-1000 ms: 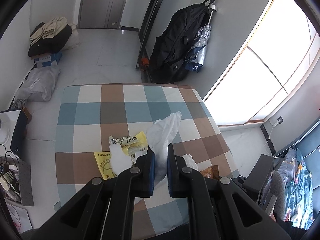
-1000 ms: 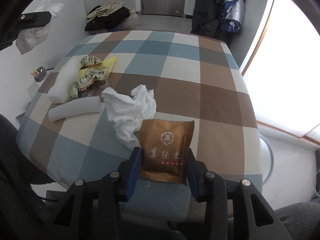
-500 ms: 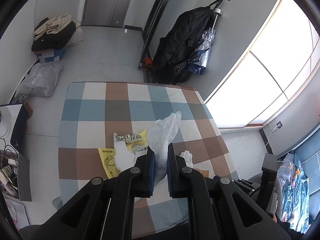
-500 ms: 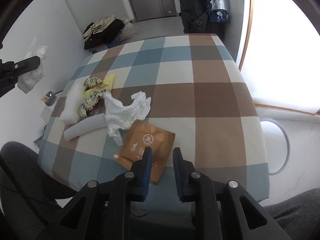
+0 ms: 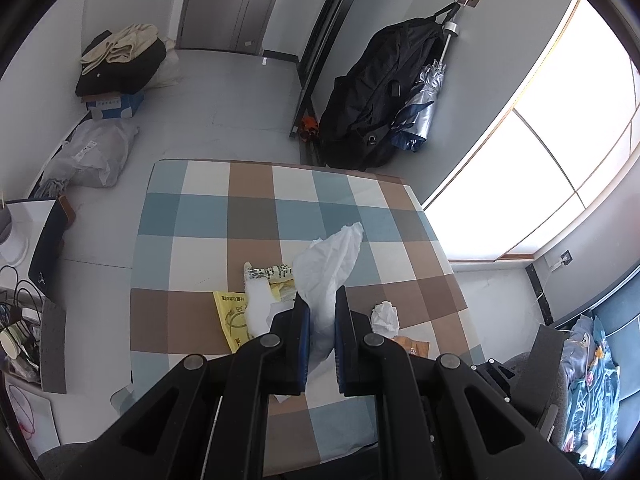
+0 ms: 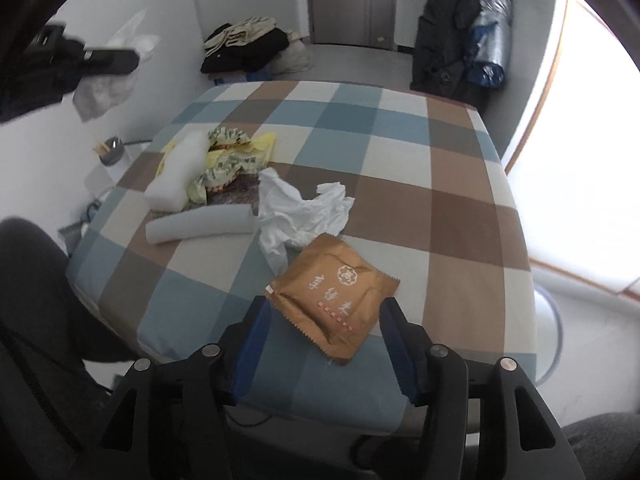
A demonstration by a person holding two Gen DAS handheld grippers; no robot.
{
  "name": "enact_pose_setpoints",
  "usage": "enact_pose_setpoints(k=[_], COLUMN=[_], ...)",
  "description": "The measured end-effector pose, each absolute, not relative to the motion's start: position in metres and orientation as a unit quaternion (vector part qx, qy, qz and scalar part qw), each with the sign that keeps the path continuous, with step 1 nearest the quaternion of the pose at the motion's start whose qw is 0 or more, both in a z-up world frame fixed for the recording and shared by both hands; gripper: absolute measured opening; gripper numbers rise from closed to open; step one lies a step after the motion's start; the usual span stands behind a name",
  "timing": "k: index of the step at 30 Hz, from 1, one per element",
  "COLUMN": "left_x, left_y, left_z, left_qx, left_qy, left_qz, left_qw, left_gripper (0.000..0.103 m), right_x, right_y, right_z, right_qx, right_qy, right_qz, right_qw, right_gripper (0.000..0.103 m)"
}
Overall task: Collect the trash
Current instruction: 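Lift the white plastic bag with the left tool while the right tool grasps the brown packet, then carry the brown packet and white plastic bag with both tools over the white bin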
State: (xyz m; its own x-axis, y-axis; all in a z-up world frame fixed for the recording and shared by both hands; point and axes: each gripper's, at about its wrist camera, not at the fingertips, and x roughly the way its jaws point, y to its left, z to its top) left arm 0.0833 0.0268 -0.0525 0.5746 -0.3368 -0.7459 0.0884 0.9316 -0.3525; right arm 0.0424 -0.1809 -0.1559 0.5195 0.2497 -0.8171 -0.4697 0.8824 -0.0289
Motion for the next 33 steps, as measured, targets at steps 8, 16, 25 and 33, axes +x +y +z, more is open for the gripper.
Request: enact_pose_setpoints(k=[8, 16, 25, 33], left_x=[0.085, 0.088, 0.09, 0.095], left_y=[0.034, 0.033, 0.021, 0.001], left_z=[-0.057, -0.052, -0.044, -0.033], left_qx=[-0.152, -0.147, -0.141, -0.139], left_qy=[0.449, 0.445, 0.442, 0.438], left_qz=[-0.116, -0.118, -0.121, -0.128], left_qw=[0.873, 0.875, 0.878, 0.879], left_gripper=[0.006, 0.006, 0.006, 0.006], right_x=[0.045, 0.044, 0.057, 0.076], right_y=[-0.148, -0.155, -0.193, -0.231], right_z=[-0.174, -0.157, -0.125, -0.104], right_qx=[-0.231, -0.189, -0.078, 0.037], right_qy=[0.406, 0.402, 0.405, 0.413], right_qz=[0.199, 0.222, 0.225, 0.25], right_qw=[0.862, 0.868, 0.883, 0.875], right_gripper=[0.04, 0.0, 0.0, 0.0])
